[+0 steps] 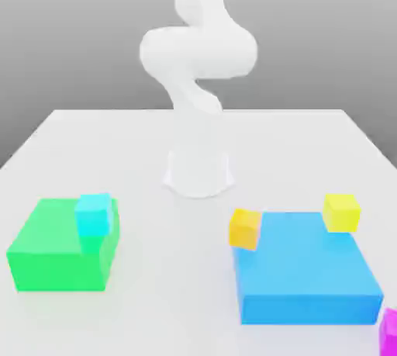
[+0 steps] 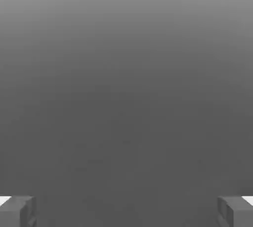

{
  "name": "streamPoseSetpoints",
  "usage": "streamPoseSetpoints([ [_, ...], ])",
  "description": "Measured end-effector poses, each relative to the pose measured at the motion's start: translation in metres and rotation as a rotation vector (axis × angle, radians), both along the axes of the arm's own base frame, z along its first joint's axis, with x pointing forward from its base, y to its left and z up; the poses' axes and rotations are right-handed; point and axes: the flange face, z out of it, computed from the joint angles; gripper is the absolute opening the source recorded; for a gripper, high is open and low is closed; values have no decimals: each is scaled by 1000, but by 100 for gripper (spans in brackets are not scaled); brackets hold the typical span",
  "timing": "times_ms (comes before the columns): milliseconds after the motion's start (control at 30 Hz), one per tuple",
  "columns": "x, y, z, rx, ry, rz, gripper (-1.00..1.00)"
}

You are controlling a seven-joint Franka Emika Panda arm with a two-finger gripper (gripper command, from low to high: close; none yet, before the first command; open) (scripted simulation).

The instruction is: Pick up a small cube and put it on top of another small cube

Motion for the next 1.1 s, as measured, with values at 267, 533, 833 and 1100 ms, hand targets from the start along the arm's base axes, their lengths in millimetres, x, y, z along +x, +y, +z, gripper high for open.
streamPoseSetpoints([
  [267, 86, 68, -99, -128, 182, 256, 0],
  [533, 132, 148, -221, -246, 349, 527, 0],
  [833, 133, 237, -376, -367, 526, 850, 0],
  [1100, 103, 286, -516, -437, 641, 1071, 0],
])
